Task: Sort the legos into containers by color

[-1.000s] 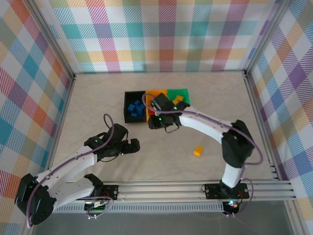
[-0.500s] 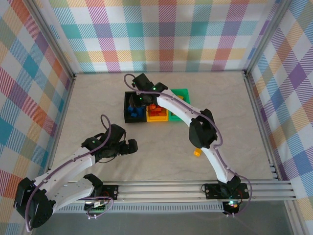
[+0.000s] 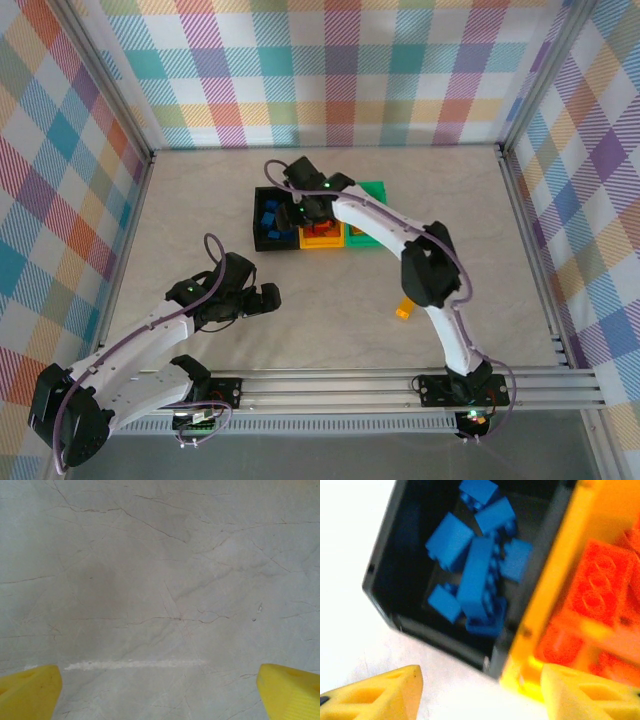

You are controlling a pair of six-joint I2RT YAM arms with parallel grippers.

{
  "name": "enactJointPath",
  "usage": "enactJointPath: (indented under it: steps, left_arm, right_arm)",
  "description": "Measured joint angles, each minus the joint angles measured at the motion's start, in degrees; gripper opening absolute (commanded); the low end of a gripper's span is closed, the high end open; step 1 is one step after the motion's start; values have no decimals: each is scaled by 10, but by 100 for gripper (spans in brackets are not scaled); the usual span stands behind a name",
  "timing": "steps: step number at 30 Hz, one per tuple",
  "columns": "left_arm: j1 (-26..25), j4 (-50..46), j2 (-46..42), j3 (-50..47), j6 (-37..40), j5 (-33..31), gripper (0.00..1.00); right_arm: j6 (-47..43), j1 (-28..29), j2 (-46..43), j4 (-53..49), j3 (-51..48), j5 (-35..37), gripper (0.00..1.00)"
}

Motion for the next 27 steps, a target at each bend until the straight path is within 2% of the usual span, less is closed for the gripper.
enactJointPath:
  steps: [6, 12, 15, 20, 27]
  left_arm:
    - [0, 6, 14, 0, 0, 8, 100]
    - [3, 26, 29, 0, 0, 14, 100]
    - [4, 38, 34, 0, 0, 15, 100]
    - [6, 58, 46, -1, 0, 19, 100]
    - [6, 67, 56, -7, -1, 22, 100]
  right_arm:
    - [36, 0, -221, 41, -281, 19, 80]
    - [102, 0, -394, 23, -518, 39, 82]
    - [138, -2, -464, -13, -603, 50, 84]
    - [177, -26, -535, -67, -651, 60, 84]
    - [184, -97, -494, -55, -693, 57, 81]
